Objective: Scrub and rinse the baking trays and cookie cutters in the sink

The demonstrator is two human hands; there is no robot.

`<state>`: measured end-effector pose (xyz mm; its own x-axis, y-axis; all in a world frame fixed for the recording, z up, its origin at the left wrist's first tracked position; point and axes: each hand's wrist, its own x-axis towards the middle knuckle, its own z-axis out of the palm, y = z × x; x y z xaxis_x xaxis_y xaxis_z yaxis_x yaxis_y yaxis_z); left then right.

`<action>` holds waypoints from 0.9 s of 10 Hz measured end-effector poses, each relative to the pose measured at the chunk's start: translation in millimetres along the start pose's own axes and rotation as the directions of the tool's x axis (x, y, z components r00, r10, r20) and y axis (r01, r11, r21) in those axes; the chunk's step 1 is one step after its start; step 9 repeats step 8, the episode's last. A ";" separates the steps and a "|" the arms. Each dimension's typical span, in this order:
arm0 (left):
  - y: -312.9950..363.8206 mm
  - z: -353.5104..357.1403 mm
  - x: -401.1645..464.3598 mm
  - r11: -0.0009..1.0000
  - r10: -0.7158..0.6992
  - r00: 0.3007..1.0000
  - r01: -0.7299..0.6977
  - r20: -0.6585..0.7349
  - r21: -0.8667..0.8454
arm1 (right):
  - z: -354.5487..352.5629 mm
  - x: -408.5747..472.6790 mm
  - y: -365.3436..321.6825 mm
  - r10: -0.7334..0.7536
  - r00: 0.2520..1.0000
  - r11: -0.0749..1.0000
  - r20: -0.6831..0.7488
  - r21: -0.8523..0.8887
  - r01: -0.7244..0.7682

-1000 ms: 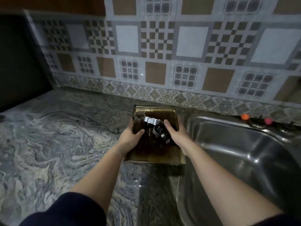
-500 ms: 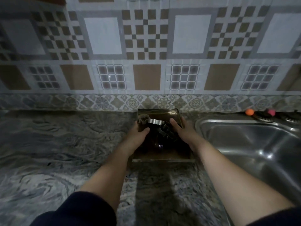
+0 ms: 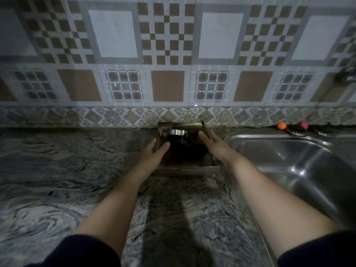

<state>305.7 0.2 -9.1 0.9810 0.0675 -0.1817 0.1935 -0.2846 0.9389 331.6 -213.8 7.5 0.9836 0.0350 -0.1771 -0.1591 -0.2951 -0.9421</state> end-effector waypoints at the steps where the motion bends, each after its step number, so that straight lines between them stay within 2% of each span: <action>1: -6.7 9.0 -35.3 0.994 0.080 0.996 -0.077 -0.030 0.076 | 5.0 -31.8 9.5 -0.035 0.999 0.969 -0.009 -0.246 0.031; 3: -17.1 13.4 -66.2 0.975 0.085 0.995 -0.072 -0.052 0.211 | 7.0 -88.3 24.9 -0.084 0.996 0.972 -0.029 -0.224 0.075; 5: -16.4 15.2 -61.4 0.977 0.095 0.988 -0.070 -0.119 0.200 | 12.7 -84.8 23.1 -0.108 0.983 0.971 -0.151 -0.227 0.071; 7: -14.6 7.4 -54.5 0.960 0.046 0.995 -0.021 -0.086 0.279 | 15.0 -84.0 15.2 -0.120 0.980 0.947 -0.161 -0.316 0.064; 8: -11.6 13.7 -72.9 0.899 0.061 0.995 -0.019 -0.084 0.438 | 10.2 -100.2 18.4 -0.146 0.979 0.936 -0.145 -0.340 0.089; 9: -11.6 13.7 -72.9 0.899 0.061 0.995 -0.019 -0.084 0.438 | 10.2 -100.2 18.4 -0.146 0.979 0.936 -0.145 -0.340 0.089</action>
